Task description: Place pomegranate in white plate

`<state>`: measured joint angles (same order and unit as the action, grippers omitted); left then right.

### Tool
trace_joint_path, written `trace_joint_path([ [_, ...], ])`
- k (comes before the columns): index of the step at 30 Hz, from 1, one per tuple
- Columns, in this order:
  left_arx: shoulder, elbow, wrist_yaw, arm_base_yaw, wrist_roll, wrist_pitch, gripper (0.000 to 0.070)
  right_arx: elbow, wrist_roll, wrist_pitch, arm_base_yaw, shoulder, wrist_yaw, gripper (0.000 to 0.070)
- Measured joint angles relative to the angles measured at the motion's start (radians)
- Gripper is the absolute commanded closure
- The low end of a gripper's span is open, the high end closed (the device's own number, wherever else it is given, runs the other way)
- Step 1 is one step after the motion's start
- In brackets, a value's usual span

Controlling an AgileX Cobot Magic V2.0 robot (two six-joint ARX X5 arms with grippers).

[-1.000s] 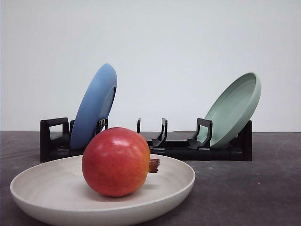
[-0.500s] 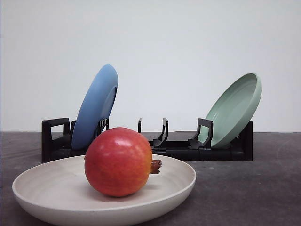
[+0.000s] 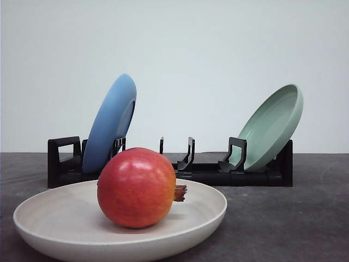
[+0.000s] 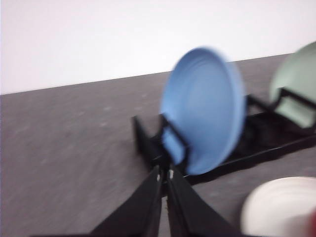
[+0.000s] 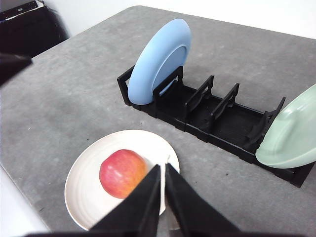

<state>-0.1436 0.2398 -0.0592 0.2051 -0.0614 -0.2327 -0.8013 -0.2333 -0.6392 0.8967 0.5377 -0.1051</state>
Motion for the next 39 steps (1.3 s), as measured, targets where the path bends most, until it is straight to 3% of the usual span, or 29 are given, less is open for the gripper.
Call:
trace_joint_path([
  [4, 0.055, -0.141, -0.004, -0.093, -0.001, 0.076, 0.07, 0.0, 0.0, 0.0, 0.0, 0.0, 0.0, 0.0694],
  [9, 0.11, -0.217, -0.009, -0.113, 0.0, 0.076, 0.07, 0.0, 0.0, 0.0, 0.0, 0.0, 0.0, 0.0694],
  [27, 0.14, -0.218, 0.077, -0.136, -0.001, 0.049, 0.07, 0.0, 0.0, 0.0, 0.0, 0.0, 0.0, 0.0694],
  [39, 0.14, -0.218, 0.079, -0.136, -0.002, 0.049, 0.07, 0.0, 0.0, 0.0, 0.0, 0.0, 0.0, 0.0694],
])
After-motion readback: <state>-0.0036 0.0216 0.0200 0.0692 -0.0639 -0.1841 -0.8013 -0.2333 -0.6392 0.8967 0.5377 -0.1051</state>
